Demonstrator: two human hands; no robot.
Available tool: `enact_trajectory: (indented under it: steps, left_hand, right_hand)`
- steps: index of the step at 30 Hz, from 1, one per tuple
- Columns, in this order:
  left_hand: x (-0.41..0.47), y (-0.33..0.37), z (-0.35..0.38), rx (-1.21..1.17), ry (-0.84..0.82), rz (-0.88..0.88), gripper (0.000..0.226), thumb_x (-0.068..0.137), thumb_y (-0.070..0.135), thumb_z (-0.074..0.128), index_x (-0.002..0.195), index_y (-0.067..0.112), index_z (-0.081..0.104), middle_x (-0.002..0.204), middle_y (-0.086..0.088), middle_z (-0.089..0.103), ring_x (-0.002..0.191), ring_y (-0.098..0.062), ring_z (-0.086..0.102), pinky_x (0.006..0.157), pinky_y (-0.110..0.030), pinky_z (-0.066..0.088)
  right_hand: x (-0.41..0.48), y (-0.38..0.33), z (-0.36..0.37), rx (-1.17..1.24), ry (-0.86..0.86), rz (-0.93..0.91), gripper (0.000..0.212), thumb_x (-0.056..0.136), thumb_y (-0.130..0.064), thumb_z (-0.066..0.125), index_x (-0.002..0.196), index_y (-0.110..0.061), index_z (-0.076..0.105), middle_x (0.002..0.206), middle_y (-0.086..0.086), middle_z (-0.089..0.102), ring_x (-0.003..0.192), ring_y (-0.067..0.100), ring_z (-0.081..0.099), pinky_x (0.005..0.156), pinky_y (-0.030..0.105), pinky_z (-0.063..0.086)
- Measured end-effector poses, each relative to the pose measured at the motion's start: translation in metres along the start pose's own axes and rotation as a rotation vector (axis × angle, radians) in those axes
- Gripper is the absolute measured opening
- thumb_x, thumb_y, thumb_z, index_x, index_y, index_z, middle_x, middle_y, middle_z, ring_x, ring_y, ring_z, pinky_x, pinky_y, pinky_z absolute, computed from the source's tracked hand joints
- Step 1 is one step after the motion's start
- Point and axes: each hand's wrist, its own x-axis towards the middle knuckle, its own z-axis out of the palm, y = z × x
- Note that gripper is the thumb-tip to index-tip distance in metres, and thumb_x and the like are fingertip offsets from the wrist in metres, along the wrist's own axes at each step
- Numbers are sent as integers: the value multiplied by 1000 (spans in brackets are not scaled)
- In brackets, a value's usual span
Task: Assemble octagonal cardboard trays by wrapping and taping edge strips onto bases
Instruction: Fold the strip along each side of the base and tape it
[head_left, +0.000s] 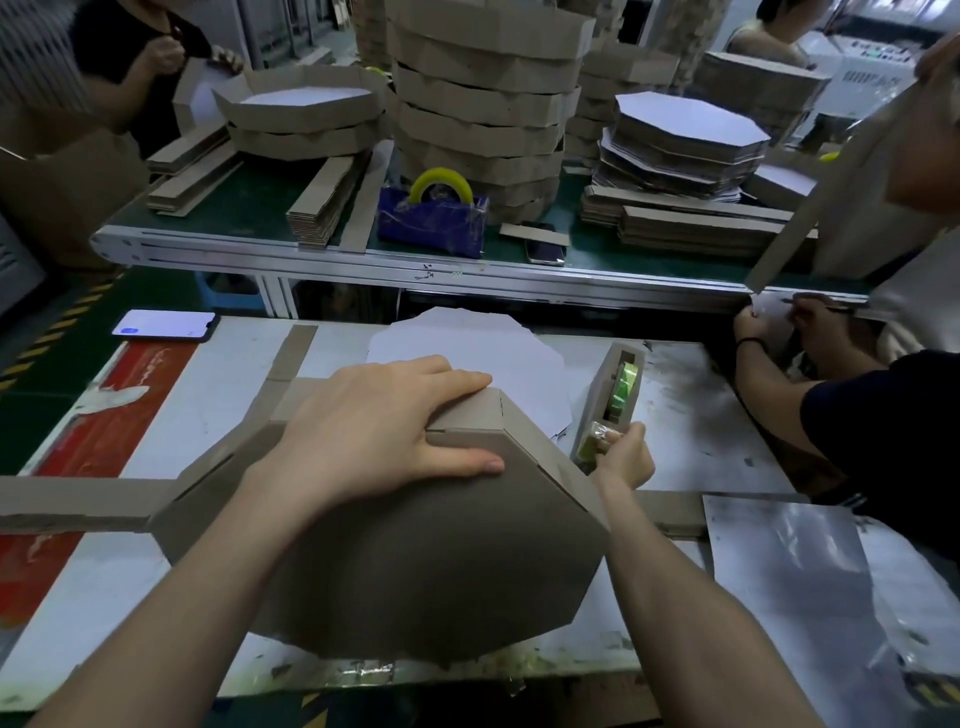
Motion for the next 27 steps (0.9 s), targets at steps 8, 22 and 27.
enact_trajectory:
  steps: [8,22,27]
  left_hand:
    - [-3,2,-2,14,-10,-10,98,59,98,19,142,50,34,122,25,50,106,-6,53,72,-26,40]
    - [-2,5,-2,22,-32,-16,95,59,94,23,142,48,35,122,24,51,107,-6,53,62,-18,30]
    - [-4,7,-5,-62,-65,-4,88,68,86,41,145,43,33,122,23,48,113,-4,48,84,-27,43]
  right_hand:
    - [-1,22,-25,-172,-35,-96,23,95,-15,65,77,-3,57,89,6,65,86,19,56,53,7,40]
    - [34,25,-51,-422,-114,-134,20,93,-9,66,74,-2,62,114,10,70,103,24,63,87,30,48]
    - [14,17,-51,-369,-69,-238,22,98,-25,62,88,-5,65,86,8,65,85,25,63,74,32,54]
